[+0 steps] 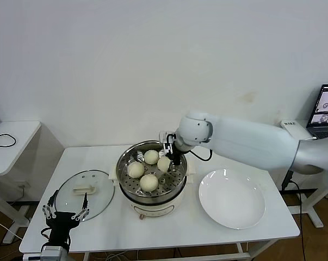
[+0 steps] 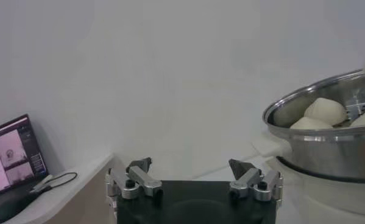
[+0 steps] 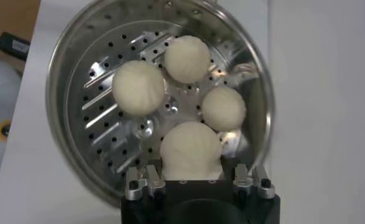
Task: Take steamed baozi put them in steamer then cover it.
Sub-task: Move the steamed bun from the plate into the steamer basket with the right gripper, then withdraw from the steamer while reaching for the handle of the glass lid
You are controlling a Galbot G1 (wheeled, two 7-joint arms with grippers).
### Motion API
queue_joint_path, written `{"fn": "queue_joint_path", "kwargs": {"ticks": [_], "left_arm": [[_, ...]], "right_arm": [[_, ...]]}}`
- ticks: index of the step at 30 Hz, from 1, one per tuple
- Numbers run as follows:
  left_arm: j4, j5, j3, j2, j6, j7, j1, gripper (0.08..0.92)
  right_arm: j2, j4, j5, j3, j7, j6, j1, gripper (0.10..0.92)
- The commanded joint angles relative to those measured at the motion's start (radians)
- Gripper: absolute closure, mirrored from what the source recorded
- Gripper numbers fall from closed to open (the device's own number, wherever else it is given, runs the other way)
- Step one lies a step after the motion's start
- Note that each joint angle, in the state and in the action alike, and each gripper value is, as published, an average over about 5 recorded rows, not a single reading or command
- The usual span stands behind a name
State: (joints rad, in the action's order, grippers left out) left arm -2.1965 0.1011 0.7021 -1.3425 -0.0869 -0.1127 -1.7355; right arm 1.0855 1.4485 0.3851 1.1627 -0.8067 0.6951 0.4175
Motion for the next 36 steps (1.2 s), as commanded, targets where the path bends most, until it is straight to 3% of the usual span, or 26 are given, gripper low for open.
{"fn": "queue_joint_path", "kwargs": {"ticks": [1, 15, 23, 27, 30, 36], "left_arm": [[-0.001, 0.0, 0.0, 0.0, 0.0, 0.0, 0.0, 0.177], [0.0, 0.001, -0.005, -0.001, -0.003, 0.001, 0.006, 0.177], [0.001, 0.0, -0.004, -0.001, -0.004, 0.001, 0.008, 0.177], [0.007, -0.003, -0.004, -0.001, -0.001, 0.001, 0.009, 0.177], [0.012, -0.006, -0.003, 0.0, 0.003, 0.002, 0.01, 0.177], [0.031, -0.024, -0.003, -0.003, 0.035, -0.001, 0.015, 0.177]], "right_arm": [[0.053, -0.059, -0.021, 0.008, 0.047, 0.032, -0.073, 0.414], [0.032, -0.066, -0.04, -0.03, 0.054, 0.031, -0.072, 0.409], [-0.04, 0.027, 0.001, -0.081, 0.047, 0.032, -0.024, 0.232], [-0.116, 0.117, 0.021, -0.125, 0.075, 0.027, -0.029, 0.205], [-0.182, 0.193, 0.059, -0.197, 0.152, 0.015, -0.084, 0.203], [-0.303, 0.296, 0.131, -0.432, 0.453, -0.084, -0.386, 0.203]]}}
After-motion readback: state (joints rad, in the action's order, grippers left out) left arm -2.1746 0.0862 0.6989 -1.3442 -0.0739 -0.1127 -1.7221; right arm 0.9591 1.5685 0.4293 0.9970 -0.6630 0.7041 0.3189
